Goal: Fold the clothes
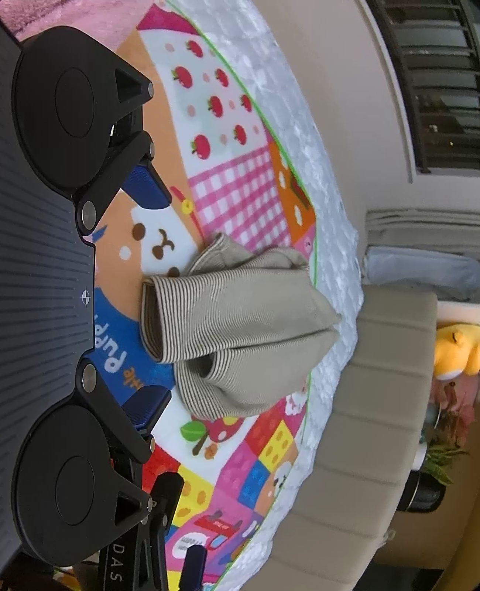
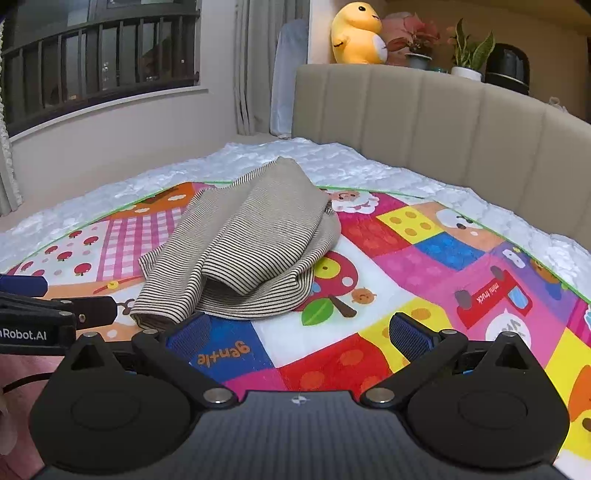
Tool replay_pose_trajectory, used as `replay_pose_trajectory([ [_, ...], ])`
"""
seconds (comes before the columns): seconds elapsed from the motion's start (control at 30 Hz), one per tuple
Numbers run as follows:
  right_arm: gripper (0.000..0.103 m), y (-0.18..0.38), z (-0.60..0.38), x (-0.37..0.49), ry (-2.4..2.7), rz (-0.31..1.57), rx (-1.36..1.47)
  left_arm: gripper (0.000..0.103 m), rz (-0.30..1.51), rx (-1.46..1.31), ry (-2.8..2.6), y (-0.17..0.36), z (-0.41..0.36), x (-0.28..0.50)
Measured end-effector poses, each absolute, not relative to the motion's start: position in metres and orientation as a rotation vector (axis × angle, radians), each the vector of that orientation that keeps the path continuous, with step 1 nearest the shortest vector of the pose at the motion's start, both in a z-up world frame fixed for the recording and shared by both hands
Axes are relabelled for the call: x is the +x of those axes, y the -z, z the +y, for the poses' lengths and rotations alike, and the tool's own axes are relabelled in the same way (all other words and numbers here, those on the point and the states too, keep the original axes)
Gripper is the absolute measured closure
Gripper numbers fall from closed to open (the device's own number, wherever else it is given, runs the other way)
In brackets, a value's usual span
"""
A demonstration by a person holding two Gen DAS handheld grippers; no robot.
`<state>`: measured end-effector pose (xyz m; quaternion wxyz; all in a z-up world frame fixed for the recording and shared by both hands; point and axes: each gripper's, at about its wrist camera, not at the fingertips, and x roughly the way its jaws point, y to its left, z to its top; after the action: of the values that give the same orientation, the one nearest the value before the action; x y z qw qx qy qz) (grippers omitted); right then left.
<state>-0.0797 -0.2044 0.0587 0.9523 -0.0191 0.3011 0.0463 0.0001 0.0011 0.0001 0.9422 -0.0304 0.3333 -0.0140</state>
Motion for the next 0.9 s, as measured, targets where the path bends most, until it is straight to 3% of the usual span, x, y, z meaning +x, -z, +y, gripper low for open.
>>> replay_pose_trajectory([
  [0.9,0.0,-0.0582,-0.2072,-0.0805,-0.076,0.626,-0.022,0.0,0.703,-0.06,0.027,0.0015,0.0037,-0.0022],
])
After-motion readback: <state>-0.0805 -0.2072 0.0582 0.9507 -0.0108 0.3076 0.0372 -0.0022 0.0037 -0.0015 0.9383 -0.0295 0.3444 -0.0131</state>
